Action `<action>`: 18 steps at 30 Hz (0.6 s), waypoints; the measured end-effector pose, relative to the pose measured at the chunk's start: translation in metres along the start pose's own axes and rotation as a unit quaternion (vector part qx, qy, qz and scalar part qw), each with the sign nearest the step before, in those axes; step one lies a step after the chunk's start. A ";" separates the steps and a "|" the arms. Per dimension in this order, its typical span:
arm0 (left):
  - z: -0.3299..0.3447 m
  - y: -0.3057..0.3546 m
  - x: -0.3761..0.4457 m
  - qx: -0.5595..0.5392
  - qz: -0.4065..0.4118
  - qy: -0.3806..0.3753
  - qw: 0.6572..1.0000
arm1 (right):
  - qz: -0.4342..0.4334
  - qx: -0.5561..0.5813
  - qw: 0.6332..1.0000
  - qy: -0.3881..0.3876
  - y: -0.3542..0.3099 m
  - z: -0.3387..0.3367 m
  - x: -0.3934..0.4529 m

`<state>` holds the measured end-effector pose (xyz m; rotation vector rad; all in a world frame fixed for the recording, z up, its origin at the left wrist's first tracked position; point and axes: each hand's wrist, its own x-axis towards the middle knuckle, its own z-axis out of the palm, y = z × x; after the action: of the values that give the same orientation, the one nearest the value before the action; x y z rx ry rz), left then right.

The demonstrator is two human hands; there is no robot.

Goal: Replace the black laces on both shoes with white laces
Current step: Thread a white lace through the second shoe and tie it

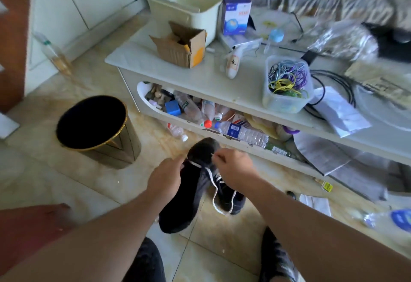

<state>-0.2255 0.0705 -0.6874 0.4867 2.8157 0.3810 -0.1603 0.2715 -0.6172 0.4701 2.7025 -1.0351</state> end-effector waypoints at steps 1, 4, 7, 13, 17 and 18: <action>-0.023 0.009 -0.002 -0.018 -0.002 0.015 1.000 | -0.024 0.013 0.999 0.028 -0.019 -0.014 -0.011; -0.089 0.044 -0.013 -0.063 0.013 0.050 0.997 | -0.065 0.043 0.997 0.031 -0.066 -0.051 -0.045; -0.142 0.075 -0.032 -0.083 0.045 0.088 0.992 | -0.104 0.031 0.994 0.011 -0.093 -0.087 -0.084; -0.212 0.118 -0.077 -0.226 0.083 0.127 0.962 | -0.089 0.050 0.989 0.103 -0.093 -0.141 -0.125; -0.225 0.131 -0.092 -0.326 0.103 0.087 0.935 | -0.048 0.222 0.959 0.172 -0.085 -0.148 -0.122; -0.226 0.133 -0.093 -0.338 0.105 0.094 0.930 | -0.040 0.260 0.948 0.181 -0.086 -0.146 -0.121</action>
<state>-0.1686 0.1107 -0.4180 0.6057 2.5582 1.4387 -0.0916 0.2837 -0.4214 0.6998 2.7400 -1.8652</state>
